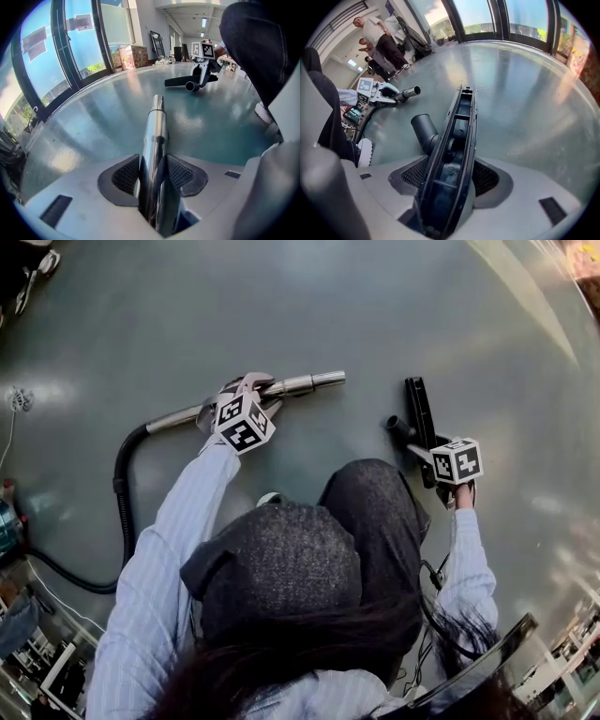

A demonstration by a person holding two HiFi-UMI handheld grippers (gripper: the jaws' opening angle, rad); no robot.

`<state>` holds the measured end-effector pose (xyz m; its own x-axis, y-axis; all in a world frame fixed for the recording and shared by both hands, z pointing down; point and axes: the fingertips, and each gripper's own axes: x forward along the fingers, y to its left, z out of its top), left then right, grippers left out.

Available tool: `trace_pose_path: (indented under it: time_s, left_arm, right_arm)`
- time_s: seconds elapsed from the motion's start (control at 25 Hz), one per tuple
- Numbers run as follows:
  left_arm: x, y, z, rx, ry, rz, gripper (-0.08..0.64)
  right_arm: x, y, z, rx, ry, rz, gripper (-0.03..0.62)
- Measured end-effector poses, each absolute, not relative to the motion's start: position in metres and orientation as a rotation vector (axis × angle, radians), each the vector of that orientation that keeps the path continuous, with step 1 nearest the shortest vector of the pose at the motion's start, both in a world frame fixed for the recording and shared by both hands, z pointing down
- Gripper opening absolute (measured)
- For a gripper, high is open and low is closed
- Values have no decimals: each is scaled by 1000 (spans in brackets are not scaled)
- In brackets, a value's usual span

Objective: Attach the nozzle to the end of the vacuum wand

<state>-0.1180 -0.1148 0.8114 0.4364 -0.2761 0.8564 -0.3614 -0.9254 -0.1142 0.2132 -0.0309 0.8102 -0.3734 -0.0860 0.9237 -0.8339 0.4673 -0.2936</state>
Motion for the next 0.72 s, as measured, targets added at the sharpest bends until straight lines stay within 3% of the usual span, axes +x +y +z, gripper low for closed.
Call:
trace_pose_path:
  time_s: [0.72]
  left_arm:
    - [-80, -79, 779, 2678, -411, 1422, 172]
  right_arm:
    - [171, -97, 790, 577, -1827, 541, 281]
